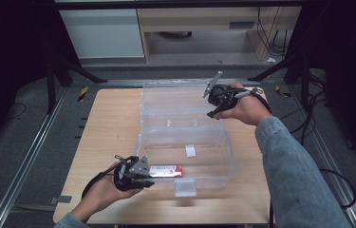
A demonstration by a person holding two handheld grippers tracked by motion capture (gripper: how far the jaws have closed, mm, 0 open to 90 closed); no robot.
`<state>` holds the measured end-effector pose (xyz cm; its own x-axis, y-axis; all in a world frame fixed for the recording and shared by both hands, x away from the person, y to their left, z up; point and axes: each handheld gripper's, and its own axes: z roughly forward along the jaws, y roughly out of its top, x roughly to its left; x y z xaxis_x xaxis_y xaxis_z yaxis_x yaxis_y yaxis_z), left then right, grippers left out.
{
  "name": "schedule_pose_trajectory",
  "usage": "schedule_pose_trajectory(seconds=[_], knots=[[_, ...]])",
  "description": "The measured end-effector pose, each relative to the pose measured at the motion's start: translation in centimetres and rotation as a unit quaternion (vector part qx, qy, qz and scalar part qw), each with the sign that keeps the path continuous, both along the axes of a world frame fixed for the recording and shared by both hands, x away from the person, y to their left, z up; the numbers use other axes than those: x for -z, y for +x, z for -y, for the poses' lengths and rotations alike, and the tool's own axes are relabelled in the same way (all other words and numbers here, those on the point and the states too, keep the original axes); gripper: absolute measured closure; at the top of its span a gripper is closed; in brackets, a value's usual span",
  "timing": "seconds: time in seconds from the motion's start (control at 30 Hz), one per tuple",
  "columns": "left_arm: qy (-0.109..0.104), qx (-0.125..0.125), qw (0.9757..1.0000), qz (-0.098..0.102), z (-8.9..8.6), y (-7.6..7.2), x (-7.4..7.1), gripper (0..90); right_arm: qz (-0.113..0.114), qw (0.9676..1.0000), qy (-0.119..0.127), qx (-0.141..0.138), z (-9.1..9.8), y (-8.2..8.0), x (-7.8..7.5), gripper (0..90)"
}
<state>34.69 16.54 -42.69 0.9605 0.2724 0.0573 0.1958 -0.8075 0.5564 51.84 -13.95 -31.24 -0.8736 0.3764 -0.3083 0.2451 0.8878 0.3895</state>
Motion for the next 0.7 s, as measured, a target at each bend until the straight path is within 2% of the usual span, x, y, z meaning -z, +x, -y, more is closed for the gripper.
schedule_pose_trajectory(seconds=[0.23, 0.43, 0.57, 0.7], knots=[[-0.003, 0.001, 1.0, 0.0, 0.1, 0.3, 0.0, 78.7, -0.007, 1.0, 0.0, 0.002, -0.7, 1.2, 0.6, 52.2], [-0.005, 0.001, 1.0, 0.001, 0.1, 0.5, 0.1, 78.7, -0.017, 0.9998, -0.008, -0.012, -1.6, 1.6, 1.5, 57.2], [-0.005, 0.001, 1.0, 0.001, 0.1, 0.6, 0.0, 78.7, -0.015, 0.9998, -0.004, -0.014, -1.9, 1.8, 1.5, 63.4], [-0.005, 0.0, 1.0, 0.001, 0.1, 0.6, 0.0, 78.7, -0.012, 0.9997, -0.009, -0.019, -1.7, 1.8, 1.3, 71.3]])
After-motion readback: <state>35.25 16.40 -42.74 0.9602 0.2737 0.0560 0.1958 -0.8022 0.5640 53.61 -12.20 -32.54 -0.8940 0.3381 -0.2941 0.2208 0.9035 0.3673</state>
